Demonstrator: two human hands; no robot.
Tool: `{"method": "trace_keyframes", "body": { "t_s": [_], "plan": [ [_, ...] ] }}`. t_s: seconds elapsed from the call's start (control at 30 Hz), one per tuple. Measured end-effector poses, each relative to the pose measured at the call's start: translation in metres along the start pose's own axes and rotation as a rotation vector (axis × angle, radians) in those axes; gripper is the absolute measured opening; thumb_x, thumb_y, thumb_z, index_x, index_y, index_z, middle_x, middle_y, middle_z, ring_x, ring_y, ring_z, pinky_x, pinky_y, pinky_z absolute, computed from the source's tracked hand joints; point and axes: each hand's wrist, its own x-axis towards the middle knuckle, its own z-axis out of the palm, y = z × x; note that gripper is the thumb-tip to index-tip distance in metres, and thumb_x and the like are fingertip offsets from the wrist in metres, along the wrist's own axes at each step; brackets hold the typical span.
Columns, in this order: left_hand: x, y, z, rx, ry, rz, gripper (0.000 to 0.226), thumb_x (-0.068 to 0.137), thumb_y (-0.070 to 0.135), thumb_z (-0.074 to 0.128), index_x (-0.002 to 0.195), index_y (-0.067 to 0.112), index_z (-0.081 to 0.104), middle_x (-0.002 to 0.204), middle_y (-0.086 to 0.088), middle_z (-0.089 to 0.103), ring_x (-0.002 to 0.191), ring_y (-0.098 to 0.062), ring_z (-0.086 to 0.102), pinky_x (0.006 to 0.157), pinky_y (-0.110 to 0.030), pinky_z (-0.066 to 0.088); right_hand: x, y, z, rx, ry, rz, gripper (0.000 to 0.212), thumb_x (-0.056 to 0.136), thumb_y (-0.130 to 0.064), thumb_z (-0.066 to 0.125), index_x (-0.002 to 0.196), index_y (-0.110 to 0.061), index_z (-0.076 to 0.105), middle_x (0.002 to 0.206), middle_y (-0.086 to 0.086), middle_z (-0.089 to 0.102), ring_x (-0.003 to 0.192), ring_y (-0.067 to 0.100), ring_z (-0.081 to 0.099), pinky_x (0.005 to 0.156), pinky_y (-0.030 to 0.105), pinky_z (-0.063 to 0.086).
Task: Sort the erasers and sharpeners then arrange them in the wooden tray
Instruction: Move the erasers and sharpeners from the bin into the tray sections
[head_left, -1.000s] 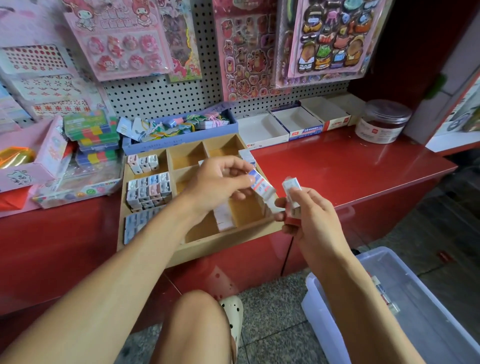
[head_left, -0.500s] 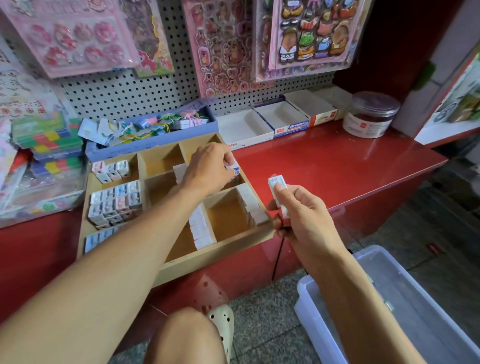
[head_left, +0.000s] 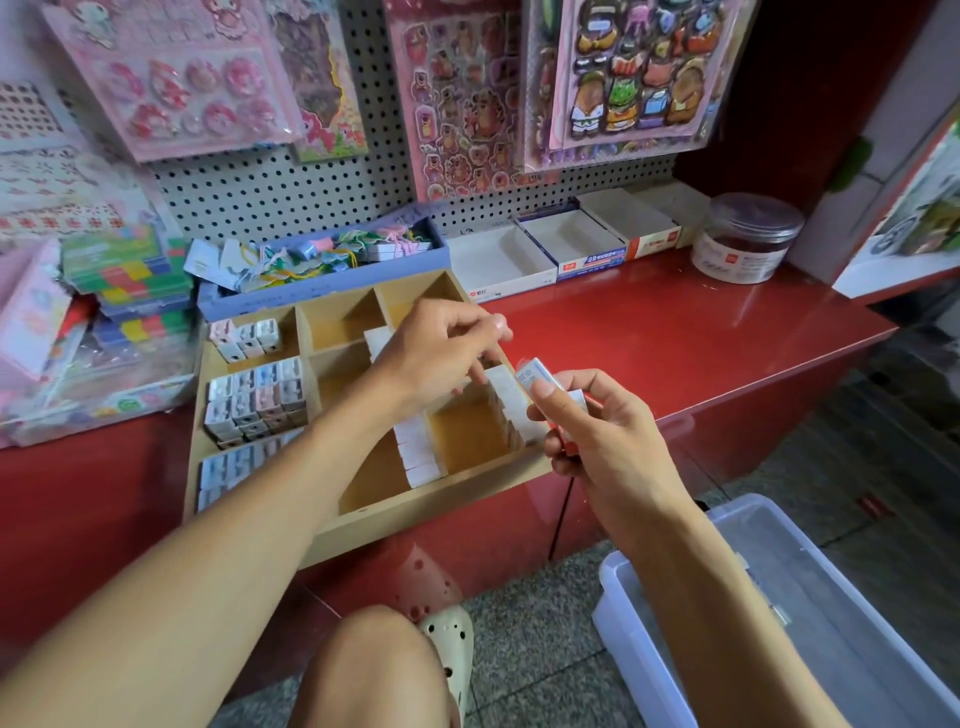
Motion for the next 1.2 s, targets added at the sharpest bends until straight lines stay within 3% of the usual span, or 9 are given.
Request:
{"method": "trace_keyframes", "body": {
  "t_s": [0.1,0.2,0.3,0.4,0.53,0.67,0.77,1.03,1.2],
  "plan": [
    [-0.025,0.005,-0.008,-0.229,-0.179,-0.048,0.016,0.097,0.013,0.058,0.097,0.016,0.074,0.081,0.003,0.071,0.068,-0.011,0.065,0.053,-0.023,0.049,-0.003,-0.003,0.01,0.011,-0.005,0.008,0.015,0.085,-0.024,0.075,0.088,-0.014,0.064,0.078,0.007,0.063,0.052,0.009,0.048,0.049,0.021,0.039],
    [-0.04,0.001,-0.016,-0.307,-0.19,-0.046,0.016,0.092,0.006,0.064,0.1,0.016,0.073,0.08,0.0,0.071,0.071,-0.009,0.066,0.058,-0.023,0.052,-0.009,-0.003,0.019,0.01,-0.056,0.028,0.022,0.08,-0.028,0.077,0.089,-0.013,0.064,0.076,0.008,0.06,0.054,0.01,0.046,0.049,0.022,0.038],
    [-0.05,-0.001,-0.026,-0.335,-0.204,-0.041,0.02,0.089,0.001,0.065,0.101,0.015,0.073,0.084,-0.002,0.07,0.076,-0.012,0.068,0.063,-0.025,0.055,-0.016,-0.001,0.031,0.013,-0.112,0.051,0.011,0.092,-0.022,0.068,0.088,-0.012,0.065,0.068,0.0,0.06,0.054,0.01,0.046,0.05,0.022,0.038],
    [-0.057,-0.004,-0.04,-0.276,-0.141,-0.058,0.02,0.088,-0.003,0.066,0.099,0.012,0.073,0.084,-0.008,0.068,0.071,-0.018,0.069,0.062,-0.024,0.057,-0.018,-0.002,0.039,0.086,-0.065,0.1,0.018,0.099,-0.011,0.055,0.089,-0.01,0.07,0.065,0.001,0.06,0.053,0.013,0.049,0.047,0.023,0.039],
    [-0.058,-0.022,-0.07,-0.031,0.022,-0.099,0.018,0.087,-0.002,0.067,0.098,0.011,0.072,0.079,-0.005,0.068,0.073,-0.024,0.07,0.067,-0.027,0.058,-0.02,0.001,0.035,0.013,0.037,0.077,0.035,0.089,0.009,0.042,0.093,-0.011,0.071,0.061,0.005,0.054,0.054,0.015,0.05,0.05,0.025,0.044],
    [-0.055,-0.041,-0.081,0.345,0.069,-0.083,0.018,0.083,0.008,0.07,0.09,0.025,0.072,0.081,0.005,0.067,0.071,-0.013,0.065,0.075,-0.031,0.054,-0.021,0.004,0.032,-0.03,0.083,0.07,0.024,0.091,0.008,0.055,0.093,-0.011,0.07,0.073,0.009,0.064,0.062,0.016,0.062,0.062,0.027,0.056],
    [-0.053,-0.047,-0.075,0.48,0.057,-0.085,0.018,0.082,0.01,0.069,0.096,0.021,0.073,0.081,0.012,0.062,0.07,-0.002,0.057,0.074,-0.026,0.052,-0.021,0.007,0.029,-0.064,0.135,0.042,0.017,0.088,0.004,0.065,0.085,-0.012,0.072,0.076,0.008,0.069,0.063,0.014,0.062,0.055,0.021,0.052],
    [-0.05,-0.045,-0.069,0.548,0.063,-0.051,0.015,0.08,0.011,0.066,0.092,0.017,0.073,0.08,0.011,0.062,0.072,-0.005,0.058,0.073,-0.028,0.052,-0.02,0.007,0.012,0.037,0.251,0.015,0.011,0.089,-0.001,0.068,0.092,-0.01,0.07,0.082,0.01,0.065,0.069,0.02,0.062,0.048,0.018,0.049],
    [-0.038,-0.022,-0.065,0.446,0.162,0.068,0.02,0.08,0.007,0.064,0.093,0.017,0.074,0.072,0.016,0.059,0.065,0.002,0.052,0.059,-0.009,0.038,-0.015,0.014,0.014,0.13,0.276,0.036,0.01,0.091,-0.005,0.068,0.101,-0.007,0.068,0.092,0.014,0.065,0.077,0.022,0.064,0.057,0.018,0.054]
  ]
}}
